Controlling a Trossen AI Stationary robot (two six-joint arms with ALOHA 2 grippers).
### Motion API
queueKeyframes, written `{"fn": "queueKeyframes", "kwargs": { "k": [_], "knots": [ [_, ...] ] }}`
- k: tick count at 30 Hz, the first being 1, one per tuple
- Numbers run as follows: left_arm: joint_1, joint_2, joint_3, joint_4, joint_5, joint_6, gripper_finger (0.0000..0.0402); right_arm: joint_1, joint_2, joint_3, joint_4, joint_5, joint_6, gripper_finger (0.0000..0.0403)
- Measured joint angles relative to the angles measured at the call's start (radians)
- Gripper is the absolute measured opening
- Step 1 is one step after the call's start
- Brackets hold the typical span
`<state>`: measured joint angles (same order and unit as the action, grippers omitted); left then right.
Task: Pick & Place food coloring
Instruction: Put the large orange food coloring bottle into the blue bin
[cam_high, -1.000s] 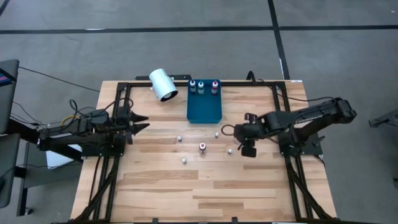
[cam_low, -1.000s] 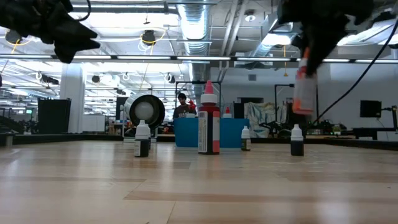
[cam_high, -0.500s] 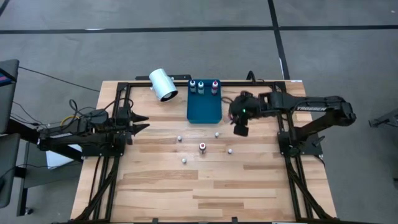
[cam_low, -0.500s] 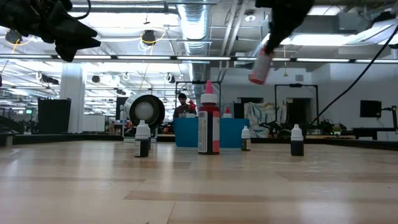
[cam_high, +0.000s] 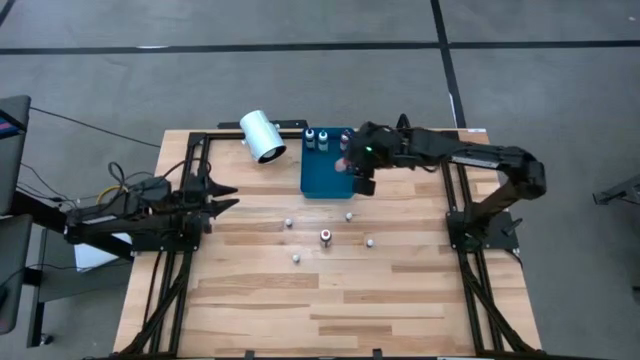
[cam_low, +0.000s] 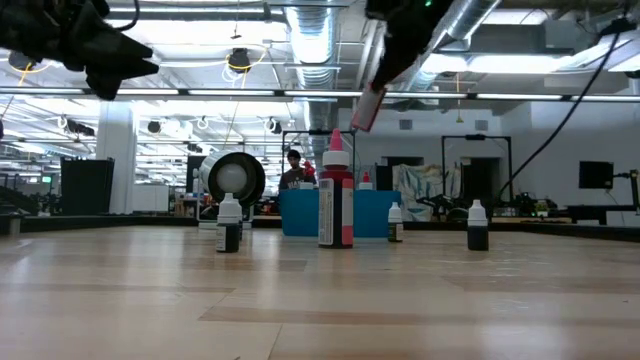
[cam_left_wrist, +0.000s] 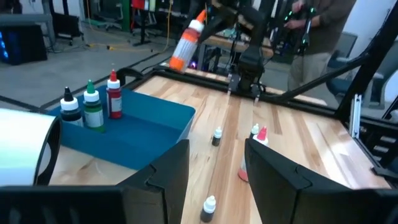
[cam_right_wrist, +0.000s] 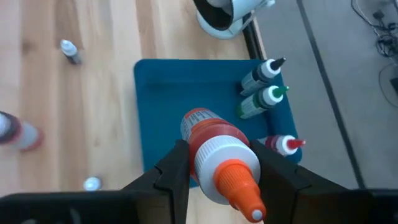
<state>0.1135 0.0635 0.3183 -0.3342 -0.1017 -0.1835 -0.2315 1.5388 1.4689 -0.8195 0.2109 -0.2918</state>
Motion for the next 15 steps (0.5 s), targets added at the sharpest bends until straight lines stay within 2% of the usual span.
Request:
{"fn": "queueKeyframes", "kwargs": {
  "k": [3, 10, 15],
  "knots": [
    [0.0, -0.063, -0.048, 0.015, 0.0, -0.018, 0.0146, -0.028, 0.063, 0.058, 0.002, -0.001, -0.045, 0.0129],
    [0.0, -0.062, -0.084, 0.009, 0.017, -0.04, 0.0145, -0.103, 0.161, 0.154, 0.004, -0.023, -0.111, 0.013],
    [0.0, -0.059, -0.094, 0.044, 0.018, -0.031, 0.0145, -0.155, 0.215, 0.174, 0.02, -0.055, -0.132, 0.0129]
  ]
}}
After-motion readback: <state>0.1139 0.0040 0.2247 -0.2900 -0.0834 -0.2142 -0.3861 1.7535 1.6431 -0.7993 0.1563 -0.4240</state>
